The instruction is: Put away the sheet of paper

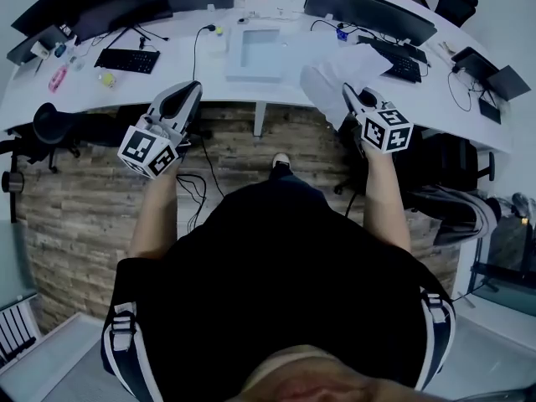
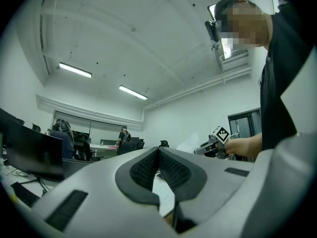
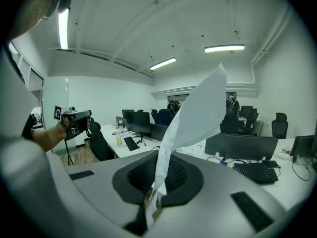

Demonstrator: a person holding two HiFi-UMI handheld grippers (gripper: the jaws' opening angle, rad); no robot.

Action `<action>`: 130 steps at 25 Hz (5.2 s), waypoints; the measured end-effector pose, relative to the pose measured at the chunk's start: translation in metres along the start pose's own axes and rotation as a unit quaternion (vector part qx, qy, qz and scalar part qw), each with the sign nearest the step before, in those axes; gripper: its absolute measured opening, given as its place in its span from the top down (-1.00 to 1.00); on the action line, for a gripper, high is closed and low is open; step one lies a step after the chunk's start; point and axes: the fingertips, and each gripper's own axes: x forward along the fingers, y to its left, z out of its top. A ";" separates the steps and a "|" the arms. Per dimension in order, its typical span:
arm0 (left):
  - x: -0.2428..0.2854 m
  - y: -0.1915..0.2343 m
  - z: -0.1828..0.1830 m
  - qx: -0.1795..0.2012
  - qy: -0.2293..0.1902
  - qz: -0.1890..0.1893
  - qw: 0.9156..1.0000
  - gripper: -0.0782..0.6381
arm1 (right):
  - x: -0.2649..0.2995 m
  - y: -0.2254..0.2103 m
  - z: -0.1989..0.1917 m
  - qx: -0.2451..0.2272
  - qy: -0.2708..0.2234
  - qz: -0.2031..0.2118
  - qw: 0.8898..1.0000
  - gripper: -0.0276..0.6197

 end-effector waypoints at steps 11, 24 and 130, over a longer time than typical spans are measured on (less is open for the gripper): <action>0.022 0.011 -0.005 0.016 0.017 0.007 1.000 0.72 | 0.027 -0.028 -0.001 0.001 0.002 0.005 1.000 0.87; 0.079 0.023 -0.031 0.022 0.045 -0.009 0.999 0.72 | 0.066 -0.068 -0.011 0.012 0.012 0.014 1.000 0.87; 0.301 0.127 -0.107 -0.007 0.082 0.058 0.995 0.72 | 0.269 -0.213 -0.030 -0.022 0.100 0.175 0.979 0.87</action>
